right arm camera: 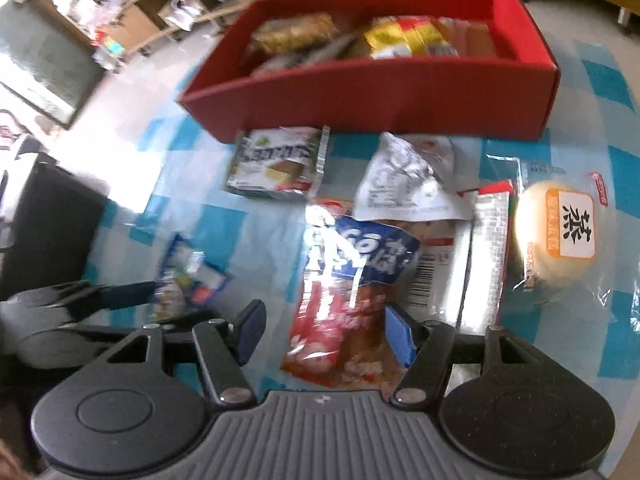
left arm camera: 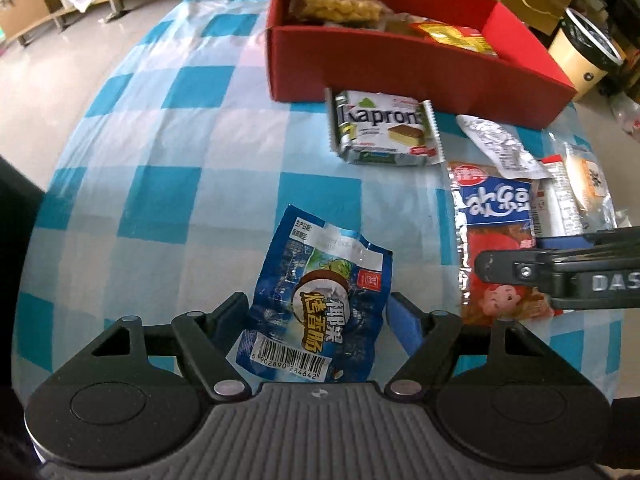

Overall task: Organize snacks
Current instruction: 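Grasp the blue coconut bag with the left tool while the right tool grasps the red bag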

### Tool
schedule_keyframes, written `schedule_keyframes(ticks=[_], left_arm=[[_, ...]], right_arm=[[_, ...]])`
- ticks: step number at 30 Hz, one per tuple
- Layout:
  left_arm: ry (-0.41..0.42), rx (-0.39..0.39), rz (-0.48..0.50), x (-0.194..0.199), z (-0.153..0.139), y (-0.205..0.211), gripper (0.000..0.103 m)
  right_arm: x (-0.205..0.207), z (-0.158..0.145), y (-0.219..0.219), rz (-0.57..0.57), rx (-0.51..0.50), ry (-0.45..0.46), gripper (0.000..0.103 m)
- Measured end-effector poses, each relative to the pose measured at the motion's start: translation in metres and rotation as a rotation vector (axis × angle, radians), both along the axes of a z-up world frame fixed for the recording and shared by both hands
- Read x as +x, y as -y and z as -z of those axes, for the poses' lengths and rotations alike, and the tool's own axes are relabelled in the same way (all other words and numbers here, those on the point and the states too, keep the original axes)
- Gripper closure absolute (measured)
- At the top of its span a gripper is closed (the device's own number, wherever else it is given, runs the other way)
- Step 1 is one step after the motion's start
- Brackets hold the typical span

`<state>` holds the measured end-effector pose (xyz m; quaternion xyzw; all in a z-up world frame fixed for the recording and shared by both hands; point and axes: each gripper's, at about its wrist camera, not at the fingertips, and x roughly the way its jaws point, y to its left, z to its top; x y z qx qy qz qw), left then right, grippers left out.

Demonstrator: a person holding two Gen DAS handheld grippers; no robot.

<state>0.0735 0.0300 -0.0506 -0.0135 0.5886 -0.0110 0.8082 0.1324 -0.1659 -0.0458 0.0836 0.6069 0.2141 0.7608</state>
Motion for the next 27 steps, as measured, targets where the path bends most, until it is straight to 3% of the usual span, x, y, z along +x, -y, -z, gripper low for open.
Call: schedule_keyframes(ticks=[5, 9, 13, 21, 27], left_arm=[[-0.018, 0.030, -0.016, 0.000, 0.008, -0.003, 0.022], [-0.005, 0.086, 0.006, -0.003, 0.010, 0.002, 0.019], [-0.002, 0.108, -0.009, -0.004, 0.014, -0.002, 0.009], [-0.007, 0.122, -0.012, -0.005, 0.017, -0.008, 0.001], [-0.030, 0.084, -0.034, -0.008, 0.019, -0.018, 0.000]], right_arm=[[0.001, 0.005, -0.018, -0.010, -0.044, 0.055, 0.030], [0.001, 0.010, -0.031, -0.050, -0.035, 0.061, 0.001], [0.000, 0.011, -0.040, -0.072, -0.062, 0.070, 0.000], [-0.004, 0.013, -0.050, -0.102, -0.106, 0.090, 0.000], [-0.004, 0.012, -0.045, -0.089, -0.087, 0.095, 0.003]])
